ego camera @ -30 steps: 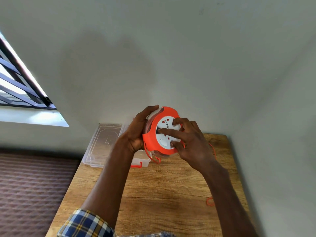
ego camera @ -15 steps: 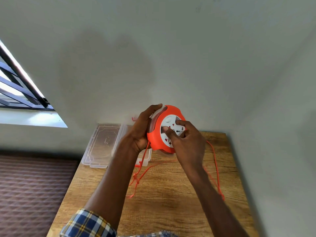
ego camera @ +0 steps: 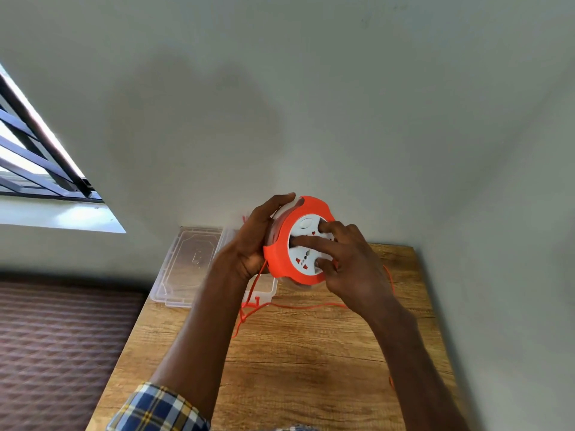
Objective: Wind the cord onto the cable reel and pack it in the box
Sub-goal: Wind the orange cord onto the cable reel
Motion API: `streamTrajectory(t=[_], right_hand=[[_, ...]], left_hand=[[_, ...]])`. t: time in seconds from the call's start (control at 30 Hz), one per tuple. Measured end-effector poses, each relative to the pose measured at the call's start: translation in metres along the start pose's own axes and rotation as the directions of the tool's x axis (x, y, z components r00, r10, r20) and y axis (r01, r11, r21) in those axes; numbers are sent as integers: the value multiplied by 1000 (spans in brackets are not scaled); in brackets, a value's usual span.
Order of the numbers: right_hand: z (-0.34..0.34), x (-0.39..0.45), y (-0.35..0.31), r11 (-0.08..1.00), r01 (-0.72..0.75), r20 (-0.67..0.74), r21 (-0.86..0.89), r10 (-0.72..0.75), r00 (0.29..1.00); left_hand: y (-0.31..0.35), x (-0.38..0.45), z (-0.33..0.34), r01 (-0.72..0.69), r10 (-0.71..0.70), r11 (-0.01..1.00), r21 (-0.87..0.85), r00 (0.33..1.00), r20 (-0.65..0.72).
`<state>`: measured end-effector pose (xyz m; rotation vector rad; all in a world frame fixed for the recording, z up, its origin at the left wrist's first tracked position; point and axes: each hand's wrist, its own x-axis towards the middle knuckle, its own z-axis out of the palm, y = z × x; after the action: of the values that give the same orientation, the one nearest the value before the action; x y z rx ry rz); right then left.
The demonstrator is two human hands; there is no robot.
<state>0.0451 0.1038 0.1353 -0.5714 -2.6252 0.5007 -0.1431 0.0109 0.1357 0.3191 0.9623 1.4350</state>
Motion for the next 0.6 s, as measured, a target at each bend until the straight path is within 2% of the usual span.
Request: streamTrajectory(t=[0.1,0.2,0.33,0.43,0.5,0.6], right_hand=[[3,-3,0,999,-46,-76,12,47,996],[6,-7,-7,979,-154,-169,131,175,970],[17,-3,-23,896,-337,-301,291,420,857],[24,2,-30,819,-436,-301,374,552,778],[24,3,-29,824,-448,-265,348,544,796],[20,1,-28,908,-344,-276,237,403,872]], left_hand=[[0,1,3,-7,7,1000,6,1000,9],[1,2,10,-14,13,1000,3,1000,24],[0,7,15,-36,36,999,-12,999,19],[-2,8,15,-43,43,999,-27,999,2],[-3,8,11,-40,40,999,-34,999,-3],[-5,7,6,-74,74,995,-72,997,-9]])
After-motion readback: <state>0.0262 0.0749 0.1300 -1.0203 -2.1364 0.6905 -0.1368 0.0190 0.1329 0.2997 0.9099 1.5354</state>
